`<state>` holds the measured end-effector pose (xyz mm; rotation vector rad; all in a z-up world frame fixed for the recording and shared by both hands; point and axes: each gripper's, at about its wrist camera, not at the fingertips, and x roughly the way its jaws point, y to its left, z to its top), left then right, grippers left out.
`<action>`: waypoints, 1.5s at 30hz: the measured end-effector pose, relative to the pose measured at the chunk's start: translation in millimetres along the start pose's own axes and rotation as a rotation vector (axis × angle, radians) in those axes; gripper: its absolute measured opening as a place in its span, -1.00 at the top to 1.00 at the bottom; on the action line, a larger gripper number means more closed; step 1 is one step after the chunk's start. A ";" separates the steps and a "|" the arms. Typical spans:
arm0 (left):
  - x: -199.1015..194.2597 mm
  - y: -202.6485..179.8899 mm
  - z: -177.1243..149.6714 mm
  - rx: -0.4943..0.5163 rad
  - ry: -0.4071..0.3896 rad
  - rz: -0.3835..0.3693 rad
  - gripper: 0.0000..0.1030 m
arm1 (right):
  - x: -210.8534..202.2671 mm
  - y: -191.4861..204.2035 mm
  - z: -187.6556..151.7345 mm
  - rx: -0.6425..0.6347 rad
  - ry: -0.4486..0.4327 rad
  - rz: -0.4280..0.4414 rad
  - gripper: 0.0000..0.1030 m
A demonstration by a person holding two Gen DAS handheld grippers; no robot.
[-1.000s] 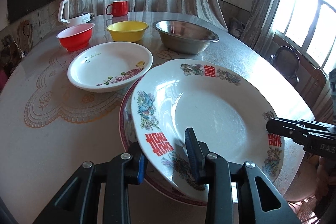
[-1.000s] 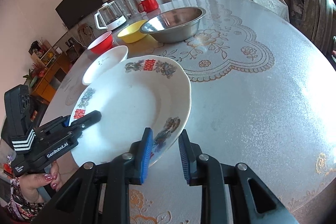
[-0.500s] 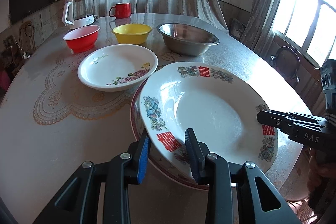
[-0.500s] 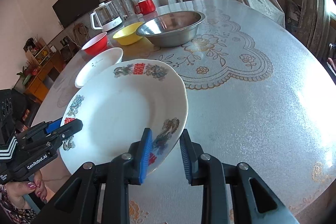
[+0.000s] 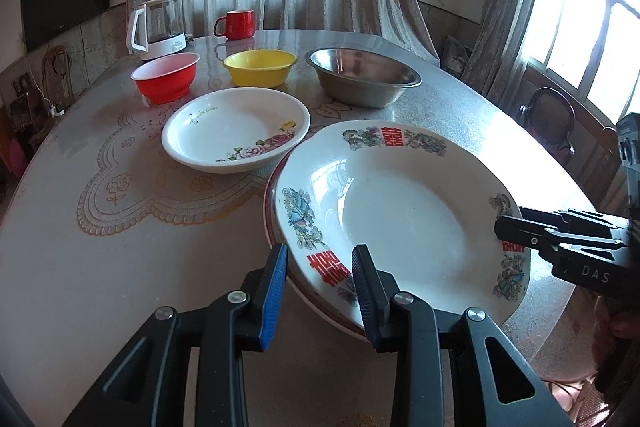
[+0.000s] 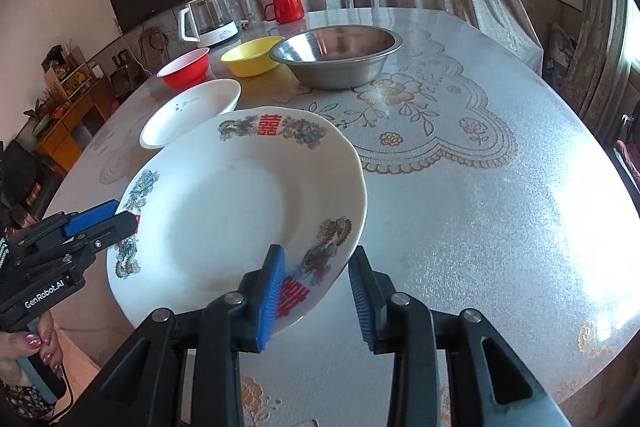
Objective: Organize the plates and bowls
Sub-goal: 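Lower the plate onto the floral plate and open the right gripper, then move the right gripper to the rim of the white rose bowl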
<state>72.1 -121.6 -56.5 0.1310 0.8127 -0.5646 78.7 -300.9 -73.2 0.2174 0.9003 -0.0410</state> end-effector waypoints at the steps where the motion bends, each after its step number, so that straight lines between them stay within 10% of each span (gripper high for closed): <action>1: 0.2 0.1 0.3 0.000 -0.002 0.000 0.34 | -2.0 0.7 -1.2 -0.005 -0.001 0.003 0.35; 26: -6.9 4.4 -6.2 0.006 0.003 -0.030 0.17 | -17.6 4.3 -3.8 -0.006 -0.011 0.051 0.39; 35: -20.6 45.7 -0.6 -0.155 -0.021 -0.010 -0.84 | -20.0 -19.7 9.3 0.122 -0.039 0.087 0.38; 45: -18.7 95.4 6.0 -0.284 -0.024 0.048 -0.99 | -11.3 -5.7 38.0 0.096 -0.058 0.131 0.21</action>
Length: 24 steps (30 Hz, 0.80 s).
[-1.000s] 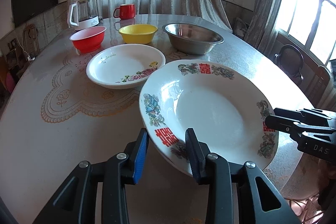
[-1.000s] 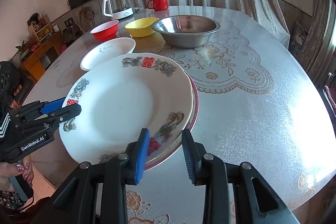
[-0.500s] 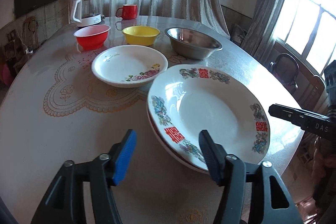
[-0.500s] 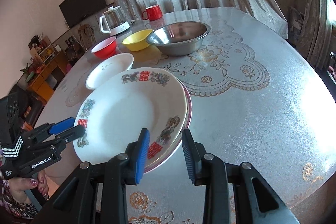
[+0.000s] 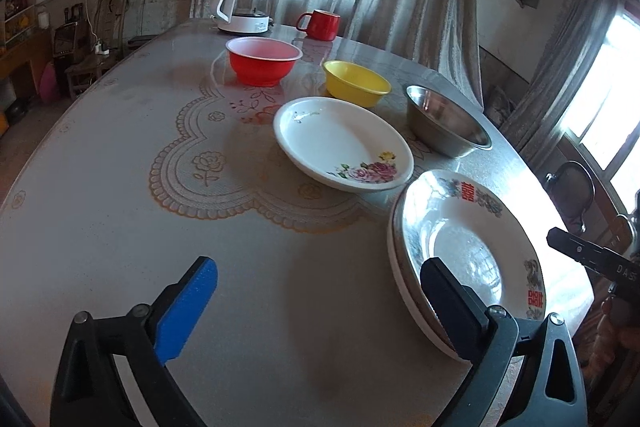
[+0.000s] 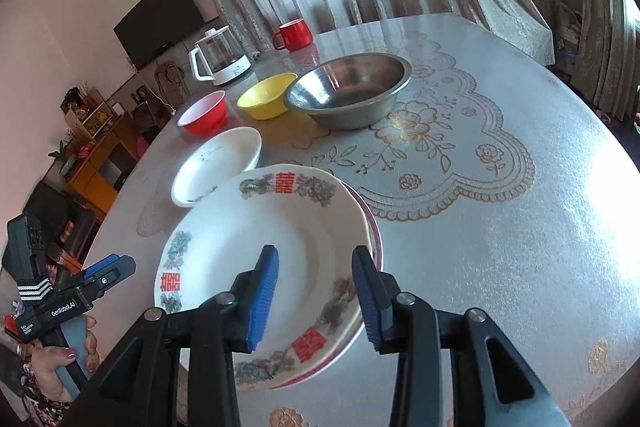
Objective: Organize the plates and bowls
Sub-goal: 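Move the right gripper to the rim of the white rose bowl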
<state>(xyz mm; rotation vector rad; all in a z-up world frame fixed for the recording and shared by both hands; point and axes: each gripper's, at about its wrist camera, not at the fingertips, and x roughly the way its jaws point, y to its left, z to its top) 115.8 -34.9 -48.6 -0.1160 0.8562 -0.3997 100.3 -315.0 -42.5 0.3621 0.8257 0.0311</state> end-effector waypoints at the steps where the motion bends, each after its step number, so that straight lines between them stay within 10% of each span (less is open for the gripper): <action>1: 1.0 3.4 3.4 -0.003 -0.003 0.009 -0.99 | 2.8 4.2 4.2 -0.013 0.000 0.003 0.20; 24: 45.7 48.7 64.2 -0.196 -0.004 0.021 -0.99 | 124.5 76.5 97.9 -0.177 0.184 0.009 0.20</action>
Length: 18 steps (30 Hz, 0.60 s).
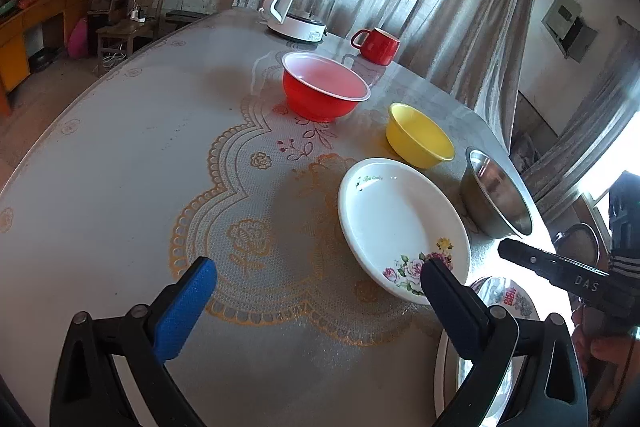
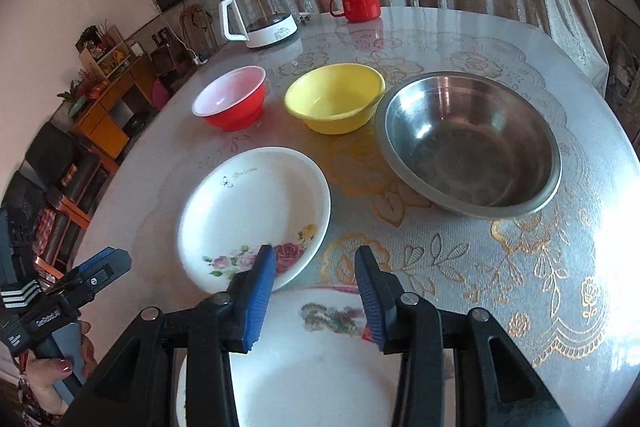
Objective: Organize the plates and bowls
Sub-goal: 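Move the right gripper to the rim of the white rose bowl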
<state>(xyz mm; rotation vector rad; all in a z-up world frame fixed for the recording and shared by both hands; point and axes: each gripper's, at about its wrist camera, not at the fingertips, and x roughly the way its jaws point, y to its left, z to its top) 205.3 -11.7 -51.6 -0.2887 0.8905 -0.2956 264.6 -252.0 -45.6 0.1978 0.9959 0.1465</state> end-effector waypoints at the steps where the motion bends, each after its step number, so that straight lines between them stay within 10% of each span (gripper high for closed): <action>1: 4.1 -1.2 1.9 0.001 0.004 -0.003 -0.99 | 7.6 2.9 4.4 -0.017 0.021 -0.017 0.20; 11: 35.6 -7.3 11.0 -0.008 0.069 -0.040 -0.96 | 61.7 4.6 30.3 -0.031 0.130 -0.008 0.20; 18: 50.7 -9.4 11.4 0.007 0.129 -0.087 -0.42 | 84.0 6.4 32.9 -0.049 0.197 -0.014 0.48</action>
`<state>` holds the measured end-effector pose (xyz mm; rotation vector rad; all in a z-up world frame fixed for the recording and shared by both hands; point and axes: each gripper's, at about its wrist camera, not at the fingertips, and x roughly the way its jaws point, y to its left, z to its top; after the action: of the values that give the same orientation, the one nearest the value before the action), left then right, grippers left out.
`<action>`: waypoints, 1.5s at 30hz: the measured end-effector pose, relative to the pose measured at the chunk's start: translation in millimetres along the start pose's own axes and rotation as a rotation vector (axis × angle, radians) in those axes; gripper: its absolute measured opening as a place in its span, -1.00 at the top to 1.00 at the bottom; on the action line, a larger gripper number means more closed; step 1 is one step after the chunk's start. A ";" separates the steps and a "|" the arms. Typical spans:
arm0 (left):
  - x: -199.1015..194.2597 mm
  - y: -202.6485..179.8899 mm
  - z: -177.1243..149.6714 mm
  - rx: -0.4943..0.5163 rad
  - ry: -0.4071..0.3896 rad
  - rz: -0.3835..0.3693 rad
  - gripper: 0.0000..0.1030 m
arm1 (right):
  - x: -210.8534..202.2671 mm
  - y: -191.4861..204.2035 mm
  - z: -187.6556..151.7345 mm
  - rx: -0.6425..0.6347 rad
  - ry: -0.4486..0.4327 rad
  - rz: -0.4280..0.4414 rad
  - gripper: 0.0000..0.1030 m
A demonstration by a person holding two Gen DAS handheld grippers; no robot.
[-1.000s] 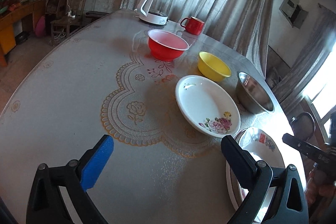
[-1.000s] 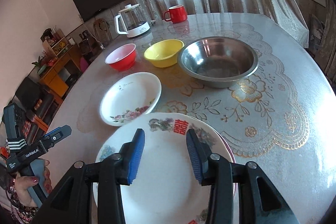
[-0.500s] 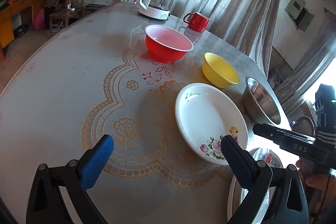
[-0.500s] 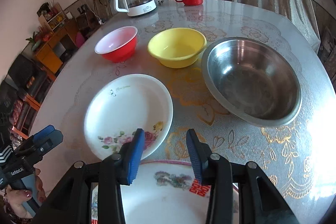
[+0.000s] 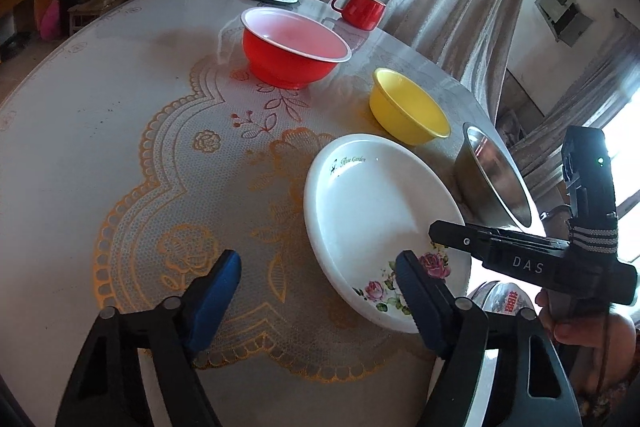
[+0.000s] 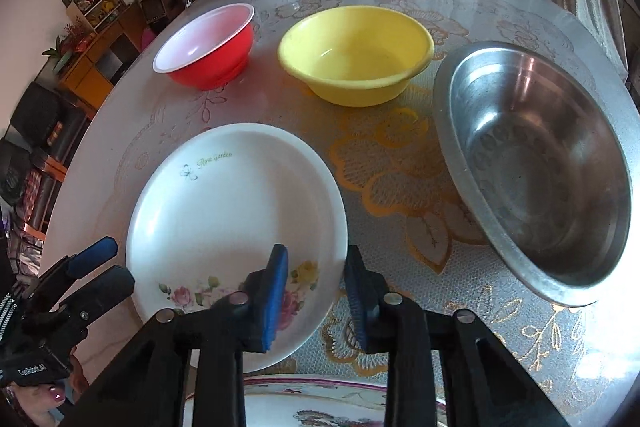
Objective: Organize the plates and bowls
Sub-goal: 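Move the right gripper to the rim of the white rose bowl, then grasp the rose bowl rim with the right gripper and lift it toward the stacked plates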
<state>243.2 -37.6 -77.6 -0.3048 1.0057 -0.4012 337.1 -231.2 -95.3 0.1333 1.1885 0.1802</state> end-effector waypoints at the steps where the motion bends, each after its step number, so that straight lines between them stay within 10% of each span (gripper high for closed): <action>1: 1.4 0.8 -0.1 -0.001 0.006 -0.006 -0.40 | 1.3 1.5 -0.3 -0.006 -0.001 -0.008 0.48; 23: 6.3 4.5 4.7 0.068 0.007 0.009 0.38 | 14.2 14.7 14.2 -0.008 -0.009 0.063 0.48; 45: 1.1 16.0 -0.6 0.087 -0.031 0.010 0.55 | -3.4 -7.3 -0.6 0.129 -0.080 0.249 0.77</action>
<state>246.2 -24.0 -85.5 -0.2266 0.9566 -0.4289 335.8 -239.0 -93.9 0.3994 1.1013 0.3138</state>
